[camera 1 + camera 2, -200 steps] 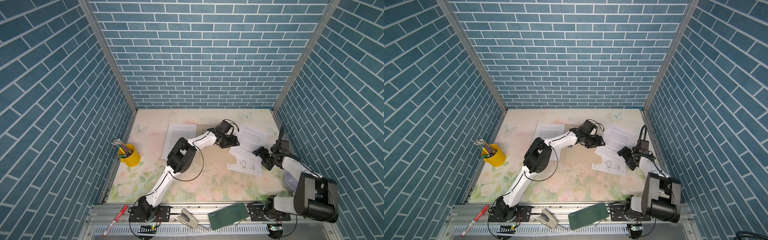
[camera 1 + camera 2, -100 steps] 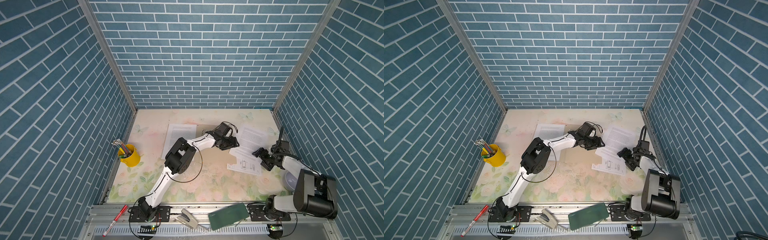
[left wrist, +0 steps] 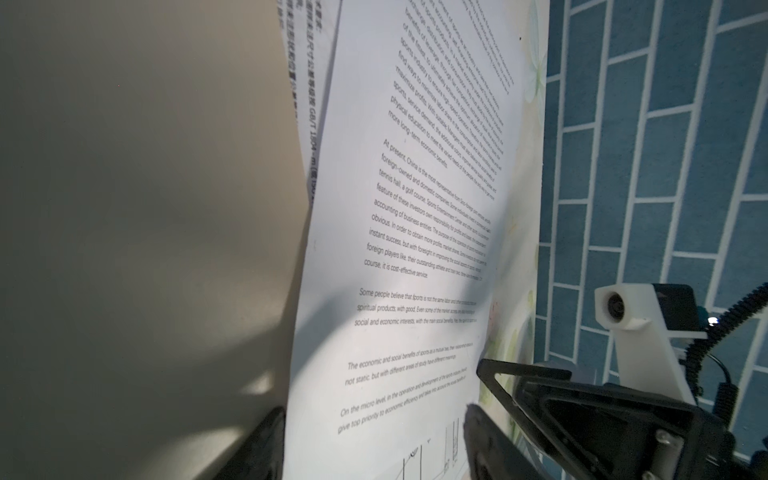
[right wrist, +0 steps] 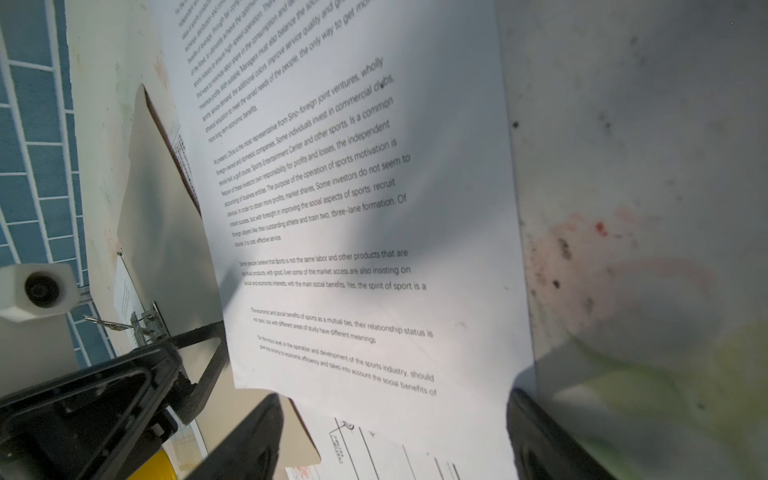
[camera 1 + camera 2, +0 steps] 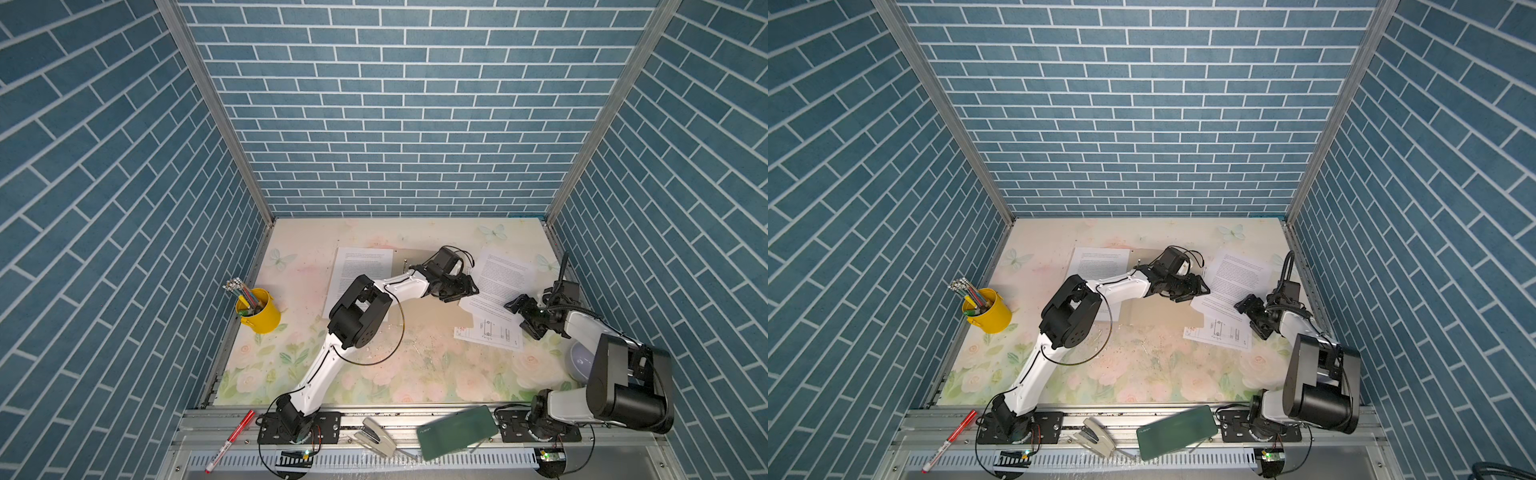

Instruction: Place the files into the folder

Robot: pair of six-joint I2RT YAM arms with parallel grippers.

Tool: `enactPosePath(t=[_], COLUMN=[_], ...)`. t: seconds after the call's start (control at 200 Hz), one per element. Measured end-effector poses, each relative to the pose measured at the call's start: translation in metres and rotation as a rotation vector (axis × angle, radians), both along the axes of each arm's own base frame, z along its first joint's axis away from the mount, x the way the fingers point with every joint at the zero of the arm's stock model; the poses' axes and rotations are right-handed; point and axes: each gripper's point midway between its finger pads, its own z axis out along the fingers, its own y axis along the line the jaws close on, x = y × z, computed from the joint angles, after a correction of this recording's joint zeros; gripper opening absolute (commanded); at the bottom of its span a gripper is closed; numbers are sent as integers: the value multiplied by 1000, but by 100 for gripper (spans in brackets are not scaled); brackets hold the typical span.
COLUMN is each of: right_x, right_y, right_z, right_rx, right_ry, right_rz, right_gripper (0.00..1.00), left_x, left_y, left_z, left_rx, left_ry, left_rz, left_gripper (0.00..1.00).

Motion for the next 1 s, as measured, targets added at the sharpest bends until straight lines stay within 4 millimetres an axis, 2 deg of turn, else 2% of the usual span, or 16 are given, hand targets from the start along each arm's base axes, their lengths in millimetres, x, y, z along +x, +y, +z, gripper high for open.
enactPosePath(t=[0.185,0.29,0.5,0.745,0.865,1.0], right_x=[1,2,4,4,9,16], right_y=[1,1,3,3,-2,-16], right_z=[0,0,1,6,21,43], right_rx=[2,7,19,34,40,43], right_ry=[-5,-4,-6,7,-22,-83], right_rz=[8,11,19,20,6,-33], right_gripper=[83,83,84,88,90,92], left_x=[-4,-6,-9,-1,6,15], left_y=[-3,-3,-2,-3,-2,-3], left_z=[1,-2,-7,0,12,38], left_rx=[-66,-96,-121,-149,-175,-228], left_ry=[19,39,73,63,51,24], left_rz=[8,23,47,71,90,112], left_gripper=[63,53,23,7,4,2])
